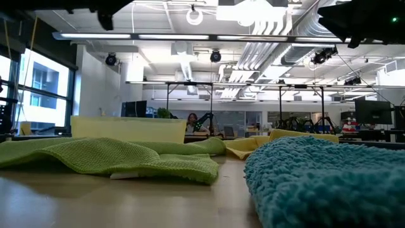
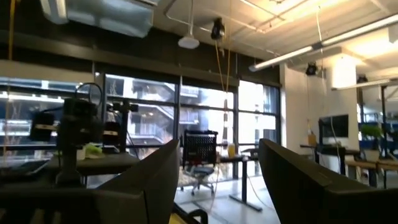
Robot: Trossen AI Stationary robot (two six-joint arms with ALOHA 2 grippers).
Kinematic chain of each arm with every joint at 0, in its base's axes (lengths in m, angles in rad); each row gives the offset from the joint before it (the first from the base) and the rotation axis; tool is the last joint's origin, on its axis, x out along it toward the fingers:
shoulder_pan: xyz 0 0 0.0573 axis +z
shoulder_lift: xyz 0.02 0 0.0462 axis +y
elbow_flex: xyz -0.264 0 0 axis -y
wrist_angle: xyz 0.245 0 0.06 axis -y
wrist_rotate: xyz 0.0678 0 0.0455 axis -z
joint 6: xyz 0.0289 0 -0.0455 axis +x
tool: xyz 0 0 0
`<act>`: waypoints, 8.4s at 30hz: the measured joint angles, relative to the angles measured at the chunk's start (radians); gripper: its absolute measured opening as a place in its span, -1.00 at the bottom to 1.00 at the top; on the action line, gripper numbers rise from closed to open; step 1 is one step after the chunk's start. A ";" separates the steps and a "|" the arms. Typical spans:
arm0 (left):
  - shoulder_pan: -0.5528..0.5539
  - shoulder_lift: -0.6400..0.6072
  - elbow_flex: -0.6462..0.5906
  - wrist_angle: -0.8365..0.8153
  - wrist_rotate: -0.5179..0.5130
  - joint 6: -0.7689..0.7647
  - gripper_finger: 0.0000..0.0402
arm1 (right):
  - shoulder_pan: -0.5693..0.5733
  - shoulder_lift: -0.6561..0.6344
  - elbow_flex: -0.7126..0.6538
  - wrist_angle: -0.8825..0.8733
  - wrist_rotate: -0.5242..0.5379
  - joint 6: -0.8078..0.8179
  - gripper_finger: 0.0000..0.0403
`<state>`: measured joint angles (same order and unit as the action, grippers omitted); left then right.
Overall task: Roll microfiber towels into tight, uniform cylinder then place into a basket
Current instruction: Adjust the green microfiber towel, then adjust the blue microfiber towel, then roll the yellow microfiber towel
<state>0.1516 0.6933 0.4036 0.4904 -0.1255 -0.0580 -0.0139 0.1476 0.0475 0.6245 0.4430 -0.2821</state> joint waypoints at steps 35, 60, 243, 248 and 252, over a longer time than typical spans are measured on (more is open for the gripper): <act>-0.205 0.917 0.419 -0.682 0.203 -0.175 -0.52 | -0.013 0.932 0.616 -0.738 -0.313 0.445 0.05; -0.218 0.938 0.416 -1.579 0.118 -0.256 -0.70 | 0.354 1.204 0.615 -0.479 -0.536 0.568 0.05; -0.401 0.862 0.830 -1.294 -0.248 -0.146 -0.70 | 0.334 1.525 1.157 -1.573 -0.080 1.136 -1.00; -0.400 0.865 0.830 -1.100 -0.252 0.003 -0.70 | 0.379 1.409 1.157 -1.554 -0.076 1.090 -1.00; -0.400 0.868 0.830 -0.998 -0.252 0.126 -0.70 | 0.420 1.333 1.157 -1.537 -0.058 1.085 -1.00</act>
<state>-0.2481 1.5610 1.2339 -0.5076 -0.3779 0.0681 0.4061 1.4806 1.2045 -0.9125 0.3851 0.8028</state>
